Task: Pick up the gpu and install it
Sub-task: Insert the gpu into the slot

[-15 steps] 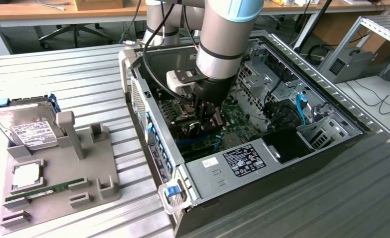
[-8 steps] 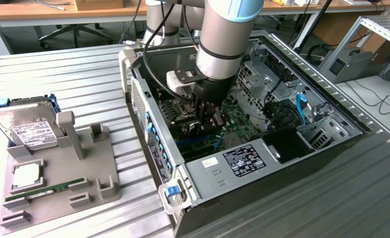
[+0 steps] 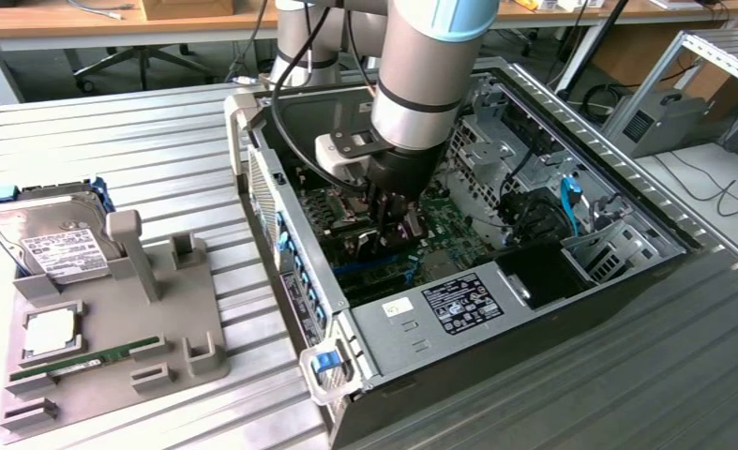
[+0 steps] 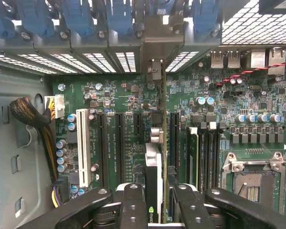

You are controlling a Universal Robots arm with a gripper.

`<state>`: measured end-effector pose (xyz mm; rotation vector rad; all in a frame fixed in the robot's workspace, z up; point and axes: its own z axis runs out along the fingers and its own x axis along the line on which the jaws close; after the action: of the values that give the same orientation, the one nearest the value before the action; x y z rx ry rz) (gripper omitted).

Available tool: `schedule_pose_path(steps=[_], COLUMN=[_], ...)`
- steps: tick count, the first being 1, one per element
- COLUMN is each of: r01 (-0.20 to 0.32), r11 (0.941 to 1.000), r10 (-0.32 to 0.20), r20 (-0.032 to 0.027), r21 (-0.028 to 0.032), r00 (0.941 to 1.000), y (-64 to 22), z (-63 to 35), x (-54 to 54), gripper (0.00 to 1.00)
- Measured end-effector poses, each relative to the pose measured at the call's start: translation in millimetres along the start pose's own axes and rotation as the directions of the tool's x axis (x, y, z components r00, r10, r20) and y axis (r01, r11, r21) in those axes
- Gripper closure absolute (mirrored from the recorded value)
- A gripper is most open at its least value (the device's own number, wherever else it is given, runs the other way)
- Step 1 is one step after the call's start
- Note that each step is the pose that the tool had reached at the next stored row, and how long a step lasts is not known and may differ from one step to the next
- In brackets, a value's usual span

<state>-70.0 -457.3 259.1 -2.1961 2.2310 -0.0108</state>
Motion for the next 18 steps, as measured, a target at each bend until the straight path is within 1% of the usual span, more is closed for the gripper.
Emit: schedule_pose_path(steps=[11,12,15,18], r01=[0.000,0.000,0.000,0.000], r11=[1.0000,1.0000,1.0000,1.0000], r10=[0.000,0.000,0.000,0.000], r20=[0.0000,-0.0002,0.0001,0.0001], r21=[0.0007,0.0028,0.0060,0.0068], r00=[1.0000,1.0000,1.0000,1.0000], y=[-0.2,-0.2,-0.2,-0.2], z=[0.0,0.3,0.7,0.8], x=[-0.4,-0.5,-0.4,-0.4], gripper=[0.73,0.73,0.73,0.73])
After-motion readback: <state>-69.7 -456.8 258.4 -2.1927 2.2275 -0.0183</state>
